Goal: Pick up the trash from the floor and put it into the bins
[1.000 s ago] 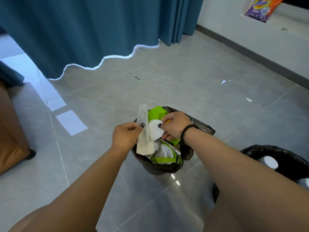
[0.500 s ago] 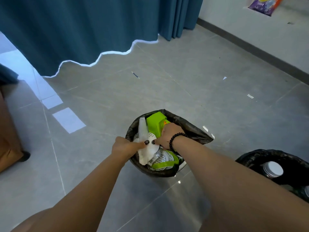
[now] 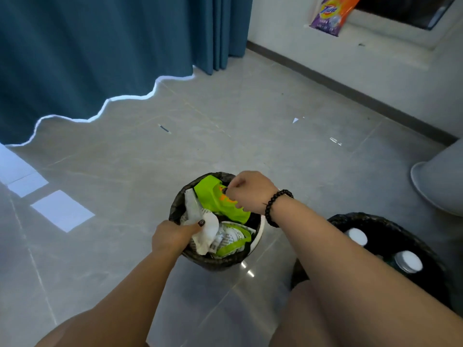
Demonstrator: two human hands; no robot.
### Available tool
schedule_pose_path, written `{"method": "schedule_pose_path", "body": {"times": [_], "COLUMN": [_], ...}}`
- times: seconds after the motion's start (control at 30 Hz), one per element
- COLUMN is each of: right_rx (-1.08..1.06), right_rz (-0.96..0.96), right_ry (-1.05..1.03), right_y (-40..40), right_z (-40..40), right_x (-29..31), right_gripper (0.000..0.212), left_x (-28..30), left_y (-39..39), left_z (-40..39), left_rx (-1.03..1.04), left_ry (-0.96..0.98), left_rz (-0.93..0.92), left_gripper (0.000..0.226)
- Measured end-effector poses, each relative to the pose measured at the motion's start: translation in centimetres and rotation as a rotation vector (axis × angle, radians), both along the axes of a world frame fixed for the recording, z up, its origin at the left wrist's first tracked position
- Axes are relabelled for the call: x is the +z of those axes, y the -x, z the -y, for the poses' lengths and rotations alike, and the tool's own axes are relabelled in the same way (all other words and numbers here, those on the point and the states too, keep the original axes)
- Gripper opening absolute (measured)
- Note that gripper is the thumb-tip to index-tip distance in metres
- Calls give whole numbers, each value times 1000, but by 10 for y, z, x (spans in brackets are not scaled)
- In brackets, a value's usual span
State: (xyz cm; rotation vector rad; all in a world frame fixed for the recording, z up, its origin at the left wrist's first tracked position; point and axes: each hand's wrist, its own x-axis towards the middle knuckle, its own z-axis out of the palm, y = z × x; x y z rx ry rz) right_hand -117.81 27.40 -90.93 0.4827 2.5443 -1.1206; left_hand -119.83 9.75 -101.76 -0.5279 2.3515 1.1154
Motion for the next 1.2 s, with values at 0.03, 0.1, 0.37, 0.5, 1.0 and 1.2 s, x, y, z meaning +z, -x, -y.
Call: {"method": "schedule_pose_path", "body": {"times": [0.03, 0.1, 0.37, 0.5, 1.0, 1.2], "right_rx": [-61, -167, -363, -354, -94, 246], "right_rz": [-28, -33, -114, 83, 360, 540], "right_ry": [-15, -44, -296, -502, -665, -711], "right_y": [-5, -16, -76, -120, -143, -125], "right_z": [-7, -24, -68, -113, -216, -242], "right_x": [3, 7, -3, -22, -52, -58], "right_gripper": [27, 28, 33, 53, 42, 31], "left_x": [1, -1, 11, 6, 2, 1], "left_y": [0, 1, -20, -32, -37, -36], "left_z": [-5, -16, -58, -82, -141, -151], "left_rx": [11, 3, -54, -41, -31, 81], "left_ry": [-15, -43, -419, -538, -651, -699], "left_rz": [9, 29, 449, 483, 537, 524], "left_gripper": [58, 89, 36, 38, 19, 24]}}
